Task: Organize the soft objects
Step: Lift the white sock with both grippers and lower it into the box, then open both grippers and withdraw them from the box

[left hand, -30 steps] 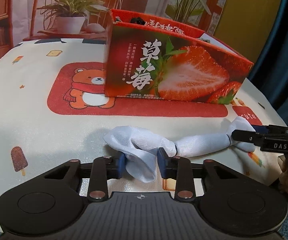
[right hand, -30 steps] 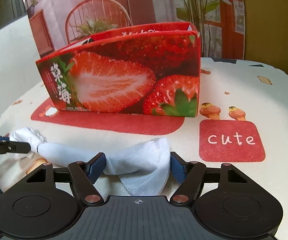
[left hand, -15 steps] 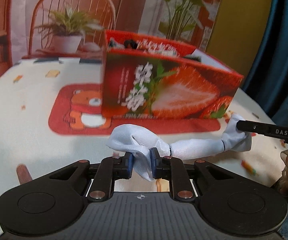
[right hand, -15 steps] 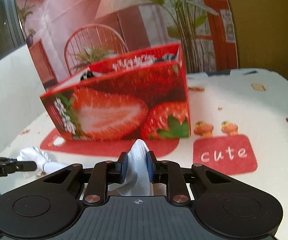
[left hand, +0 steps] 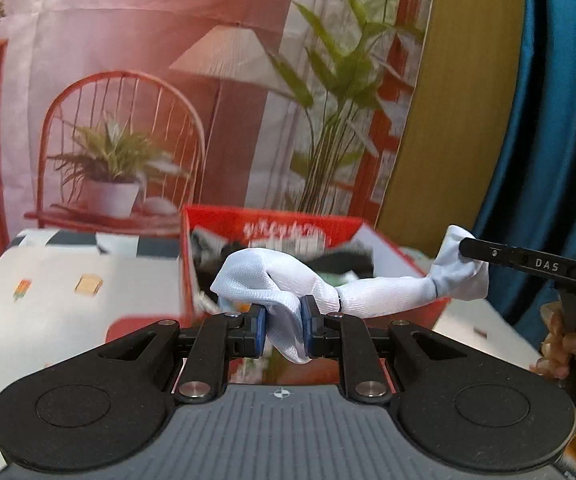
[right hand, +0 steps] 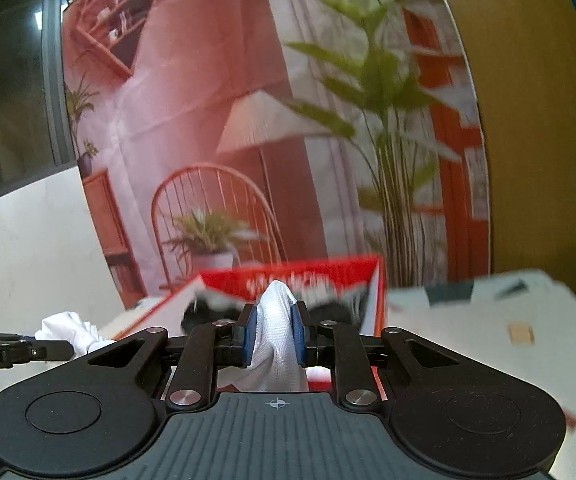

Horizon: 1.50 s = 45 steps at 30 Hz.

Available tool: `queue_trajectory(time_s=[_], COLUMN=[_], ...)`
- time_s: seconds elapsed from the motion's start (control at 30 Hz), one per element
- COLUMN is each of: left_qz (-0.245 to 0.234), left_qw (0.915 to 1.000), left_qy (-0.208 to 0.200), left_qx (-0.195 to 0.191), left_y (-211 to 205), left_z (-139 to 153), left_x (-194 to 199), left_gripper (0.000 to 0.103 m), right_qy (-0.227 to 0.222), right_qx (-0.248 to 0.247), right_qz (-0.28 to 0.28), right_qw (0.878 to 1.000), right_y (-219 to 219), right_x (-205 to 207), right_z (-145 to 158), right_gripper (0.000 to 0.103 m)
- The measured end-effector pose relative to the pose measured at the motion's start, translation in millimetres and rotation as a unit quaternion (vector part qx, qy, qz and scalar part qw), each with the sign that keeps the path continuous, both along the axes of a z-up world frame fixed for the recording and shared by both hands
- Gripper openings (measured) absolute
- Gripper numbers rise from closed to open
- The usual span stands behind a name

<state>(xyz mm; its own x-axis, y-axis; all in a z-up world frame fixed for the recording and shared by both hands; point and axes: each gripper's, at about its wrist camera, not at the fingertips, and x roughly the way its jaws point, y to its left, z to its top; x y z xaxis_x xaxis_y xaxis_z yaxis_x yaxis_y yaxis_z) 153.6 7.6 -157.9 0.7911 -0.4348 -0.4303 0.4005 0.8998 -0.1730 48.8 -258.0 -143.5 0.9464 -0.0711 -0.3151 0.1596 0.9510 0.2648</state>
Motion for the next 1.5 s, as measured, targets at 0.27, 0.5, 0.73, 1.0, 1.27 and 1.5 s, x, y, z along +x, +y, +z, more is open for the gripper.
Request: queue_trajectory(time_s=[0.27,0.5,0.73,1.0,1.27,1.5], left_qz=[-0.023,-0.033,-0.036,-0.044,-0.041,-0.021], left_qw=[0.9987,0.9933,0.9869,0.9823,0.9815,0.9852], left_qy=[0.033,0.089,0.131,0.147,0.153,0.131], left_qx=[0.031,0.066,0.087,0.108,0.108,0.109], left_y=[-24,-33,-41,-53,-54,-50], left_z=[2,-24,-37,-47,-48,-40], left_x=[57,90,121,135,142,138], left_gripper=[0.019,0.019,0.019,0.019,0.02,0.063], right_qy=[0.038,0.12,0.155,0.188,0.203,0.217], right_qx=[-0.046,-0.047,-0.05,-0.05,-0.062,-0.072], right_qz=[0.013,0.024,0.021,0.028,0.035,0.035], right_qw=[0.998,0.991,0.986,0.981,0.977,0.973], right_y=[-14,-16,-18,-21,-15,-8], right_x=[64,103,116,127,135,140], right_z=[10,-29,-52,-62,-63,-64], right_gripper=[0.015,0.014,0.014,0.014,0.016,0.022])
